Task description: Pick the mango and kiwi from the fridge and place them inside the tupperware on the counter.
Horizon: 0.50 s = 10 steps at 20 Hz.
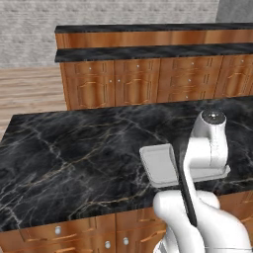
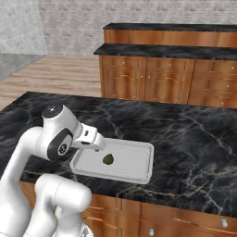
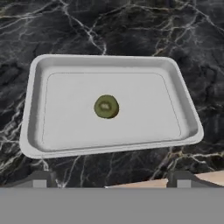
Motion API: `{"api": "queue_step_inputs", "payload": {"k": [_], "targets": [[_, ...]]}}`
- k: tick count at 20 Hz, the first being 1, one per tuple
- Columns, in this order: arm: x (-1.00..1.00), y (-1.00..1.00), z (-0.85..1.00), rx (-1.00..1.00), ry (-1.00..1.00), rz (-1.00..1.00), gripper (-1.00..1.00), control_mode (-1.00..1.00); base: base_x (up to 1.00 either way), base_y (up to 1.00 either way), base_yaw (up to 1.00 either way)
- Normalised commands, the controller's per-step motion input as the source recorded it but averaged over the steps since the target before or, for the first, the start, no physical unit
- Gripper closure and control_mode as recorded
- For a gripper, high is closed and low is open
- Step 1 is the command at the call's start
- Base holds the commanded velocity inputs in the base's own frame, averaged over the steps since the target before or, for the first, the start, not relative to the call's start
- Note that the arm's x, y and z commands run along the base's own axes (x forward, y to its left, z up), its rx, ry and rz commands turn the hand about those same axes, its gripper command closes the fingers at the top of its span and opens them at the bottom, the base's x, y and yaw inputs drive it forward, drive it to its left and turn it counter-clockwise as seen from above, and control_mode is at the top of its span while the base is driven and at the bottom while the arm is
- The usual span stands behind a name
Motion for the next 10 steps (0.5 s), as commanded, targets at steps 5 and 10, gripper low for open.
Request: {"api": "queue_step_inputs", "payload": {"k": [5, 10], "targets": [[-0.91, 0.19, 0.59, 0.24, -0.06, -0.23, -1.0, -1.0, 0.0, 0.0, 0.0], [-0.82, 0.25, 0.42, 0.19, -0.02, -0.06, -1.0, -1.0, 0.0, 0.0, 0.0]]}}
